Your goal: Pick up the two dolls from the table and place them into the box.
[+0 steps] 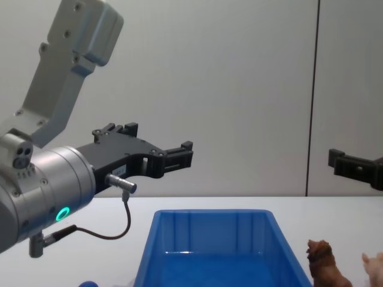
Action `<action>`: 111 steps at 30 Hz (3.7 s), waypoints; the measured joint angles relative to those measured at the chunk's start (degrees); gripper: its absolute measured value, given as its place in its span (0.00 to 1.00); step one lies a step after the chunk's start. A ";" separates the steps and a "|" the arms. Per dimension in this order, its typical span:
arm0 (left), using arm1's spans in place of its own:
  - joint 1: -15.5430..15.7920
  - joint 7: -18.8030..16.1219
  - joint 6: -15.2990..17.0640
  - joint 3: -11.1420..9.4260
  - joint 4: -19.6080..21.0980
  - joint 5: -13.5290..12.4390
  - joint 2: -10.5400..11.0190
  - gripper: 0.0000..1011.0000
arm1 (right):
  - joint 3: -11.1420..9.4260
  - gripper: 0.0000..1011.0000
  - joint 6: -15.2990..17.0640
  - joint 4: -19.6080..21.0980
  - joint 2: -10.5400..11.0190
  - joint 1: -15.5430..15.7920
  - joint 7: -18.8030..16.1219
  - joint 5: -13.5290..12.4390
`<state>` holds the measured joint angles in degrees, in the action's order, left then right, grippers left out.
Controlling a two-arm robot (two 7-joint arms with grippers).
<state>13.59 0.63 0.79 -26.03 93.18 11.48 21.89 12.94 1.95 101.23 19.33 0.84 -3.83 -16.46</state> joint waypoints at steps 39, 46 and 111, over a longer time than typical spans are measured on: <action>0.00 0.00 0.00 0.00 0.00 0.00 0.00 0.99 | 0.00 0.99 0.00 0.00 0.00 0.00 0.00 0.00; 0.00 0.00 0.00 0.00 0.00 0.00 0.00 0.99 | -0.11 0.99 0.11 0.00 -0.01 0.03 0.09 0.00; 0.00 0.00 0.00 0.00 0.00 0.00 0.00 0.99 | -0.24 0.76 10.40 -8.60 -1.74 3.33 5.03 -0.15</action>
<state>13.59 0.62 0.80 -26.02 93.18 11.48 21.89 12.70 12.35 92.63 17.60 4.17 1.20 -16.61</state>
